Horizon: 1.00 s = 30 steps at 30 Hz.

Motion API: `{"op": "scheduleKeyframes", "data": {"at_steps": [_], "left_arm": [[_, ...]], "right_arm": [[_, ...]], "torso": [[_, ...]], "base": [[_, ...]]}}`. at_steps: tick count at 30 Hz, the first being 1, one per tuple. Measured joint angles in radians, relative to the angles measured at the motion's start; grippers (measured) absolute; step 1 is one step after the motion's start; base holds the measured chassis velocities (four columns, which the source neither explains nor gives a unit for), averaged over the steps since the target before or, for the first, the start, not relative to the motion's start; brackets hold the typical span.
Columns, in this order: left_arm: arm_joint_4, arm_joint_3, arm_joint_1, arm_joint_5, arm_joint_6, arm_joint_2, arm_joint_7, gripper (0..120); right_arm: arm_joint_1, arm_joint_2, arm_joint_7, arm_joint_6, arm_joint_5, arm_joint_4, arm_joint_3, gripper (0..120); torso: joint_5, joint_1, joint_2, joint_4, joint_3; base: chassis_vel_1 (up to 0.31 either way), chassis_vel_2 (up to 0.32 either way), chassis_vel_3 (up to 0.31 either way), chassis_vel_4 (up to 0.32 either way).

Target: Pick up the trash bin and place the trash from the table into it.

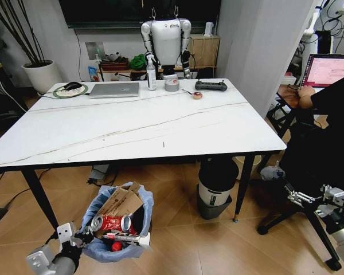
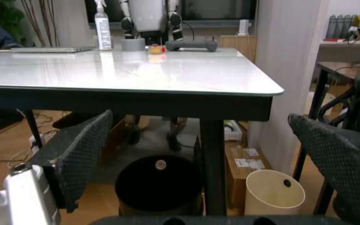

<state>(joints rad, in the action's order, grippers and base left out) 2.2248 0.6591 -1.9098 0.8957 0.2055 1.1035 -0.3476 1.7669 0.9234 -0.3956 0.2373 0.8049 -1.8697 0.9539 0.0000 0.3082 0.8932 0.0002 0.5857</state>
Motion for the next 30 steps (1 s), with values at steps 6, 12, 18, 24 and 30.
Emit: {"op": "scheduleKeyframes", "data": {"at_steps": [6, 12, 18, 24, 30], "left_arm": [[-0.004, 0.0, 0.001, 0.002, 0.0, 0.004, 0.001, 0], [-0.027, 0.001, 0.008, 0.005, 0.0, 0.005, 0.001, 0], [-0.033, -0.004, 0.011, 0.007, 0.001, 0.005, 0.002, 0], [-0.037, -0.006, 0.012, 0.011, 0.001, 0.005, 0.003, 0], [-0.04, -0.007, 0.013, 0.013, 0.001, 0.007, 0.004, 0]], "right_arm": [[0.0, 0.0, 0.0, 0.0, 0.0, 0.0, 0.0, 100], [0.0, 0.0, 0.0, 0.0, 0.0, 0.0, 0.0, 100], [0.0, 0.0, 0.0, 0.0, 0.0, 0.0, 0.0, 100], [0.0, 0.0, 0.0, 0.0, 0.0, 0.0, 0.0, 100], [0.0, 0.0, 0.0, 0.0, 0.0, 0.0, 0.0, 100]], "torso": [[0.0, -0.013, -0.03, 0.0, -0.017], [-0.0001, -0.023, -0.055, 0.0, -0.032], [-0.0001, -0.034, -0.081, 0.0, -0.047], [0.0, -0.047, -0.112, 0.0, -0.065], [0.0, -0.059, -0.138, 0.0, -0.079]], "base": [[0.0, 0.0, 0.0, 0.0], [0.0, 0.0, 0.0, 0.0], [0.0, 0.0, 0.0, 0.0], [0.0, 0.0, 0.0, 0.0], [0.0, 0.0, 0.0, 0.0]]}}
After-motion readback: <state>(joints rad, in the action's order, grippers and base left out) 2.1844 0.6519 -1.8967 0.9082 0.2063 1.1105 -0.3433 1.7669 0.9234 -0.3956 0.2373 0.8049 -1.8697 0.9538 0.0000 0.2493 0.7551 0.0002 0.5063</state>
